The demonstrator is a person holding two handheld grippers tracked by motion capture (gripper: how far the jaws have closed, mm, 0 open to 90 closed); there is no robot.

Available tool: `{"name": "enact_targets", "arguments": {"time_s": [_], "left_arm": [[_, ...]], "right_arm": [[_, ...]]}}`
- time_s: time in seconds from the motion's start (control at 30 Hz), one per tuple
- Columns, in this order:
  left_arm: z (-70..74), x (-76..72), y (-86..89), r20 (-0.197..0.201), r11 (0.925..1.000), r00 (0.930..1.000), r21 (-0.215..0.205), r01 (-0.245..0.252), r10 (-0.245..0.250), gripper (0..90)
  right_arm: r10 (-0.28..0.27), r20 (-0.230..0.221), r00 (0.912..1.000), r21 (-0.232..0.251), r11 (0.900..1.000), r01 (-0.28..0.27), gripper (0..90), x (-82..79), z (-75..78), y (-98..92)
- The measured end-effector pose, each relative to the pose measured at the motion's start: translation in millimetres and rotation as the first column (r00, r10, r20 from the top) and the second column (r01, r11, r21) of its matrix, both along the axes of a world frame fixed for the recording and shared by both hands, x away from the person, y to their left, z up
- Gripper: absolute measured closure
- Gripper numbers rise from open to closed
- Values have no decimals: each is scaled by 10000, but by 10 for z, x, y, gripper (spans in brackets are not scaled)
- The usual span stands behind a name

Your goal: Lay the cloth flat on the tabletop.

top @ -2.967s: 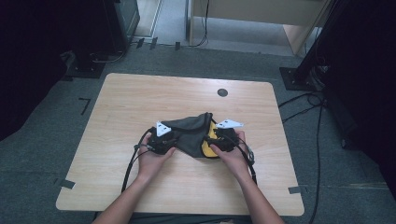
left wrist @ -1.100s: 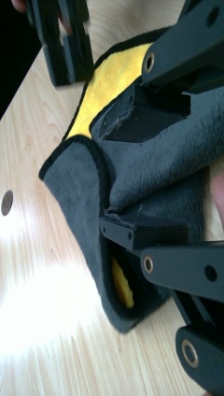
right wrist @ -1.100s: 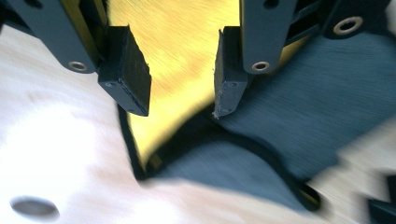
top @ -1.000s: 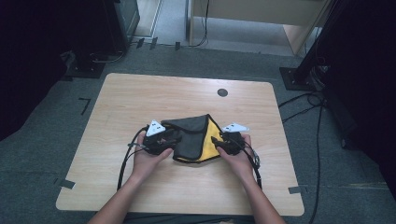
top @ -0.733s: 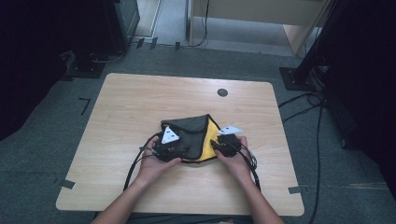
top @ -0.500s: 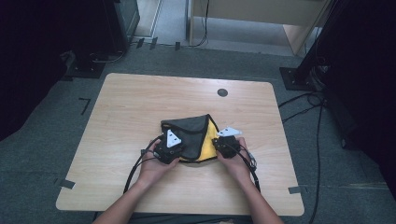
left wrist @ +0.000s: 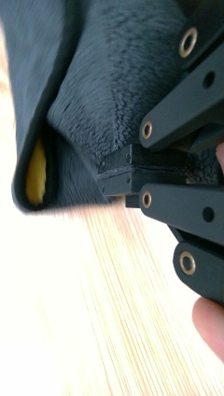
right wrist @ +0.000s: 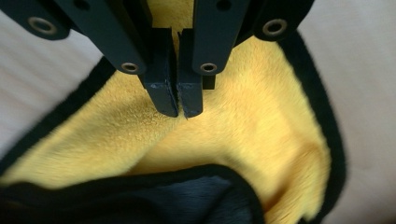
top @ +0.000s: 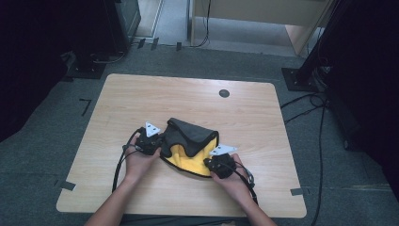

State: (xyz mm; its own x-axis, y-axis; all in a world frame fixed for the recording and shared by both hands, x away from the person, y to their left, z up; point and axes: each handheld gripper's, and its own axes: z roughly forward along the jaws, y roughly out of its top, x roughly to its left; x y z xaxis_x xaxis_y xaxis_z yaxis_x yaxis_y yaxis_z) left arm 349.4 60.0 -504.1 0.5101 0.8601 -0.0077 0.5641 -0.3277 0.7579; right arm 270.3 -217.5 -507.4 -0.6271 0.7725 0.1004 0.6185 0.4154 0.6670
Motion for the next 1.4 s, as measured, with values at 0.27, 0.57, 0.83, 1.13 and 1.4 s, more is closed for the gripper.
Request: {"name": "enact_targets", "arguments": {"time_s": [0.27,0.57,0.83,1.13,1.4], "left_arm": [[24,81,248,-97,9967,9977,-435,-680,676,900],[179,-149,187,-29,9828,9923,-1385,1224,-1240,602],[107,-295,-68,-12,9650,9670,-645,2543,-2549,420],[-5,-344,-195,6,9704,9757,1040,2178,-2191,476],[11,-283,-33,-240,9838,9849,481,1725,-1715,799]], "right_arm": [[581,643,9962,1179,9909,-654,693,31,201,53],[-1058,2289,9677,864,9924,881,527,437,261,-47],[-635,2735,9598,613,9969,485,381,546,104,150],[324,2621,9645,-648,9978,-159,687,537,-60,245],[-161,1823,9831,-434,9988,244,852,505,3,-37]]}}
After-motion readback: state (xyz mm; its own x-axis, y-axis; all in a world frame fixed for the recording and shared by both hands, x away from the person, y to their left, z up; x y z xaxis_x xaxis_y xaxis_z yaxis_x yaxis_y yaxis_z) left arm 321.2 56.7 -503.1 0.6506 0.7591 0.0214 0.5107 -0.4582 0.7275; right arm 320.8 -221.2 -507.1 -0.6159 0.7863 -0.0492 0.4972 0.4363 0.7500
